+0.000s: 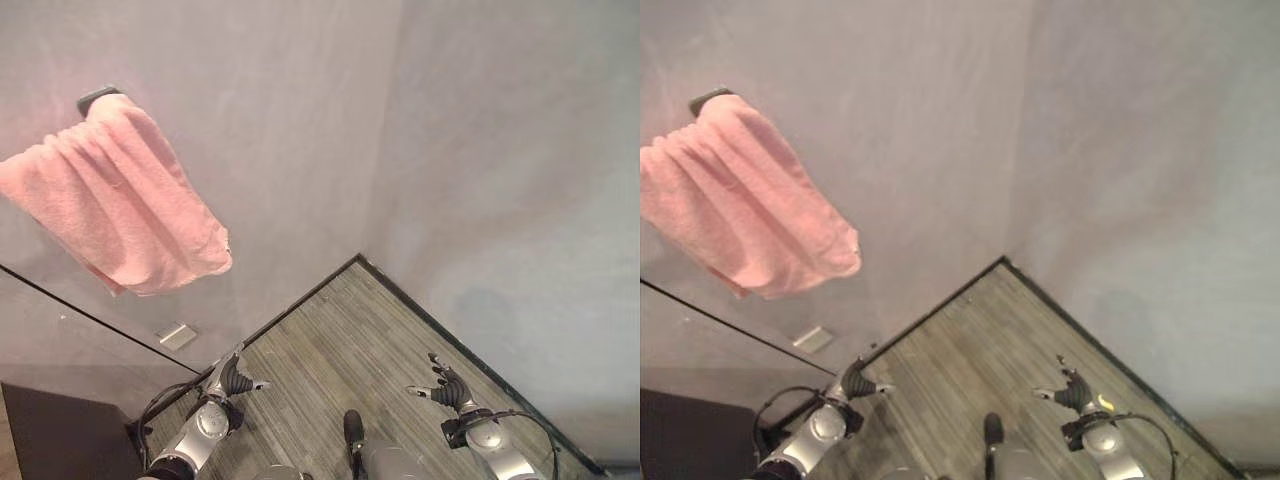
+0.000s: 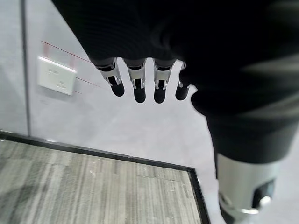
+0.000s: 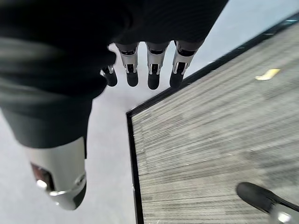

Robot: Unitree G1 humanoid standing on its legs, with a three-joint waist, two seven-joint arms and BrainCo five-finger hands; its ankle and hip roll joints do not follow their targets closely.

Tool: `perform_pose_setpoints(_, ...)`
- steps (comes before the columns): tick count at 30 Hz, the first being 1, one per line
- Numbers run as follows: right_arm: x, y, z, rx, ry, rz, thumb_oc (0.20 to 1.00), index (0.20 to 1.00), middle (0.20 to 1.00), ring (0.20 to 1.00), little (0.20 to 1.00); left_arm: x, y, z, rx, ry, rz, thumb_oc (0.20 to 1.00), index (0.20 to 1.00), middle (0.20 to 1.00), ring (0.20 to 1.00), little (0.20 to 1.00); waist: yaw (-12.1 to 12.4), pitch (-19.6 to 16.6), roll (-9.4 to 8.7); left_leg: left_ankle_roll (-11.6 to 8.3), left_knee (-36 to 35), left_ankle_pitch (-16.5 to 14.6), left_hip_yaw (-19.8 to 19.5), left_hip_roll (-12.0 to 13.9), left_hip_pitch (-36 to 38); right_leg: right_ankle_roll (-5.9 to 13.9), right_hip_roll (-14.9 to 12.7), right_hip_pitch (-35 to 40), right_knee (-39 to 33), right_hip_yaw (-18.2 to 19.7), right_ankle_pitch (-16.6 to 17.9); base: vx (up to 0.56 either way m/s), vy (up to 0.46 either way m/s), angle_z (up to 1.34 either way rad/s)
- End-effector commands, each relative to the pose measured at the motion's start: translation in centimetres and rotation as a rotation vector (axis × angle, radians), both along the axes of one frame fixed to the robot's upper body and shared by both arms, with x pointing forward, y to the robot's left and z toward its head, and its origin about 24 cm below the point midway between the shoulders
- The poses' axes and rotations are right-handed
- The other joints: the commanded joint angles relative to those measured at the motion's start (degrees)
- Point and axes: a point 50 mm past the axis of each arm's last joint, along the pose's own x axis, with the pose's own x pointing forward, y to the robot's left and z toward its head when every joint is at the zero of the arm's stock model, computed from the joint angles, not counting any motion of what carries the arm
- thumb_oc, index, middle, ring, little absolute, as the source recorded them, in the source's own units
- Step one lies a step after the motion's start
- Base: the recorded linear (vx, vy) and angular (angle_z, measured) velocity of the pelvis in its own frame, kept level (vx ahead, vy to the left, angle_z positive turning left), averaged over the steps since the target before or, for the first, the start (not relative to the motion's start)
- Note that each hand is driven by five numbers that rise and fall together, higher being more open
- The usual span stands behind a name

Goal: Put brush and paste in cup on sink, flatten towel.

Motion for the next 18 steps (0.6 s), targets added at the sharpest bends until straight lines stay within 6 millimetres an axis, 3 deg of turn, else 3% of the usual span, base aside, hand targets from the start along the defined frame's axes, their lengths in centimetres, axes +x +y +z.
perform_pose_setpoints(1,0.7,-0.4,1.2,-0.004,-0.086,-0.016,1.0,1.0,1.0,1.0,1.0,0.7,0.3,0.9,0.035,-0.056,-0.04,1.0,1.0,1.0,1.0,1.0,-0.47,0.62,-2.49,2.13,-4.23,8.06,7.99,-0.92,-1.28,7.61,-4.65,1.77,2.71,0.28,-2.31,-0.02,-0.035,1.05)
perform_pose_setpoints(2,0.8,-0.7,1.4,0.002,-0.104,-0.042,1.0,1.0,1.0,1.0,1.0,1.0,0.0,1.0,0.036,-0.06,-0.056,1.0,1.0,1.0,1.0,1.0,-2.33,0.33,-2.74,2.25,-5.71,7.86,18.05,2.84,-1.62,8.06,-6.5,2.68,1.48,-2.18,-2.43,-0.04,-0.016,0.79)
perform_pose_setpoints(3,0.8,-0.7,1.5,0.002,-0.104,-0.042,1.0,1.0,1.0,1.0,1.0,1.0,0.0,1.1,0.036,-0.06,-0.056,1.0,1.0,1.0,1.0,1.0,-2.25,0.21,-2.77,2.26,-5.77,8.01,18.14,2.82,-1.78,8.06,-6.5,2.55,1.3,-2.09,-2.21,-0.05,0.044,1.78)
perform_pose_setpoints(4,0.6,-0.9,1.7,0.018,-0.122,-0.08,1.0,1.0,1.0,1.0,1.0,1.8,-0.6,1.6,0.028,-0.087,-0.076,1.0,1.0,1.0,1.0,1.0,-4.78,-0.06,-2.93,2.25,-4.97,6.23,30.67,7.69,-1.14,8.12,-8.38,1.97,1.57,-5.04,-2.43,-0.05,0.044,2.12)
perform_pose_setpoints(6,0.7,-0.9,1.5,0.024,-0.114,-0.096,1.0,1.0,1.0,1.0,1.0,2.4,-1.0,2.1,0.038,-0.112,-0.093,1.0,1.0,1.0,1.0,1.0,-4.83,0.18,-2.39,2.29,-4.74,5.58,30.04,6.92,-2.42,7.98,-8.66,1.39,3.29,-6.17,-3.1,-0.03,0.07,1.29)
perform_pose_setpoints(10,0.9,-0.4,1.1,0.011,-0.093,-0.063,1.0,1.0,1.0,1.0,1.0,2.1,-1.0,2.0,0.056,-0.11,-0.133,1.0,1.0,1.0,1.0,1.0,-4.21,0.01,-2.31,3.51,-4.0,3.45,28.57,5.3,-2.63,8.28,-9.98,1.79,5.14,-5.28,-2.92,0.02,0.127,0.18)
perform_pose_setpoints(18,1.6,2.1,0.7,0.053,-0.087,0.015,1.0,1.0,1.0,1.0,1.0,0.8,0.0,1.3,0.068,-0.077,-0.1,1.0,1.0,1.0,1.0,1.0,-0.97,-1.69,-2.8,3.58,-7.78,4.86,27.08,3.7,0.02,9.64,-11.16,5.3,0.83,-5.25,0.23,0.02,0.079,-0.03)
